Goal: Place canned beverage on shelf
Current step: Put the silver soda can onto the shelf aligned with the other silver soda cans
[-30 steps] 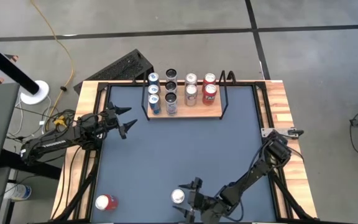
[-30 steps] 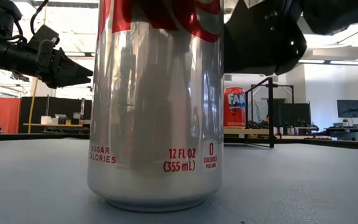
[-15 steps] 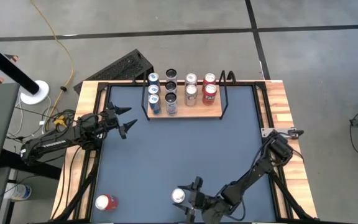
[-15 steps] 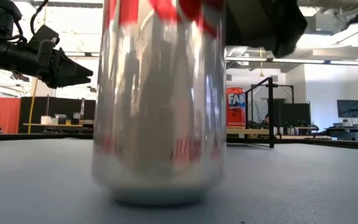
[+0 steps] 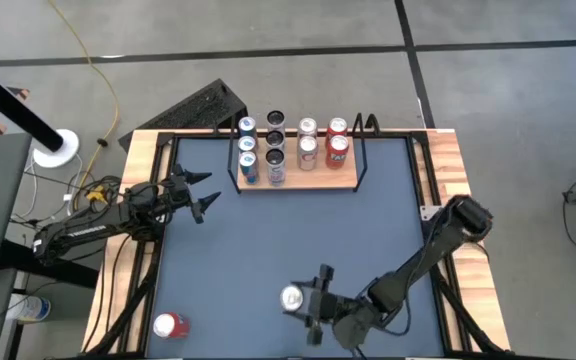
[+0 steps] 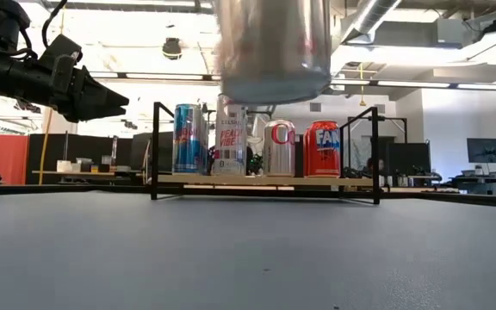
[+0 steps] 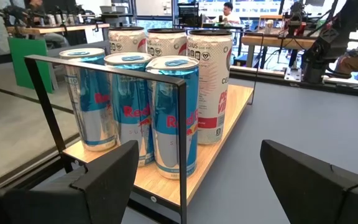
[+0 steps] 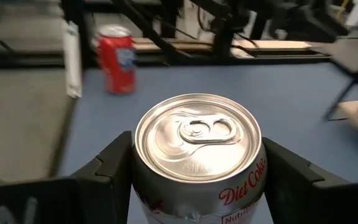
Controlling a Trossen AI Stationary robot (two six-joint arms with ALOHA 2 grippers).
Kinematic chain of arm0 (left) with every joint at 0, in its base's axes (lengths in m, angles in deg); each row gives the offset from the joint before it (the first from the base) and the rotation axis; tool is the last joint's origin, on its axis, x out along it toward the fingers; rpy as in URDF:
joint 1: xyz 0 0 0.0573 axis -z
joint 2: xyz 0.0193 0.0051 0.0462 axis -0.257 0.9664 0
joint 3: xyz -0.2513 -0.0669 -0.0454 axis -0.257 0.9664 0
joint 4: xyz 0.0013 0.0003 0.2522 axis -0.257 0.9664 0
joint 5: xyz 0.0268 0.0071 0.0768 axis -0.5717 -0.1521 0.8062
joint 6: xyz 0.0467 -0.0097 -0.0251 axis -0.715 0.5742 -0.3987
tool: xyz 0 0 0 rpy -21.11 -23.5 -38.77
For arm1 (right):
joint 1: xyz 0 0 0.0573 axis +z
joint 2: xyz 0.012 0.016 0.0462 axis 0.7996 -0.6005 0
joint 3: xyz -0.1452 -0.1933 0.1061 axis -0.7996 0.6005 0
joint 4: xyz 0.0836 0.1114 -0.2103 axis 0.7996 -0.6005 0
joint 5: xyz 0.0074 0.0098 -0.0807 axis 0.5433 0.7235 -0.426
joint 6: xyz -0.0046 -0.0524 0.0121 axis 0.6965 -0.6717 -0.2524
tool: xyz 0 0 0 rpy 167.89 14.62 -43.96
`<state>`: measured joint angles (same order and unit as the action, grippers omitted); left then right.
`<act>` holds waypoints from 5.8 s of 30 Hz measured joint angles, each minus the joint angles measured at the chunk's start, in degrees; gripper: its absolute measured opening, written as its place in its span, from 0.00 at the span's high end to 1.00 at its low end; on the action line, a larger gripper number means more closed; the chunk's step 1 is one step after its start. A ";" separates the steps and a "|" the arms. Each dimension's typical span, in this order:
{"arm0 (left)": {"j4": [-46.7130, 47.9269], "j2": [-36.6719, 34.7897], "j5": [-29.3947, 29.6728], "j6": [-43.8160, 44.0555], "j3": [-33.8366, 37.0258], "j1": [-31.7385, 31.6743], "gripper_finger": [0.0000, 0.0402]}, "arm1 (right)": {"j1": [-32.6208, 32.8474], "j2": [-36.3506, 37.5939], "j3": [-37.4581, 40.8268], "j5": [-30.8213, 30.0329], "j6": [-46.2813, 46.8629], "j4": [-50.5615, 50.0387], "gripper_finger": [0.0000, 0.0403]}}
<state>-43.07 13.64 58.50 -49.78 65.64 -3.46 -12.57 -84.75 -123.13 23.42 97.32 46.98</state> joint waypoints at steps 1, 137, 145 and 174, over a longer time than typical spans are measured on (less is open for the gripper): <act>0.01 0.00 0.00 0.02 0.00 -0.01 0.19 | -0.72 1.23 0.00 0.66 -0.57 -2.89 0.37; 0.02 0.02 0.00 0.02 0.00 0.00 0.19 | -59.64 20.03 29.11 43.03 -18.56 16.00 0.12; 0.01 0.00 0.00 0.02 0.01 -0.02 0.19 | -58.87 20.07 29.11 42.68 -20.97 17.10 0.06; 0.00 0.01 0.00 0.01 0.00 -0.01 0.19 | -58.26 20.35 5.15 29.39 -25.27 -20.76 0.44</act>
<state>-43.07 13.65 58.50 -49.77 65.64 -3.47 -70.83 -64.39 -117.97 52.80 72.05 26.22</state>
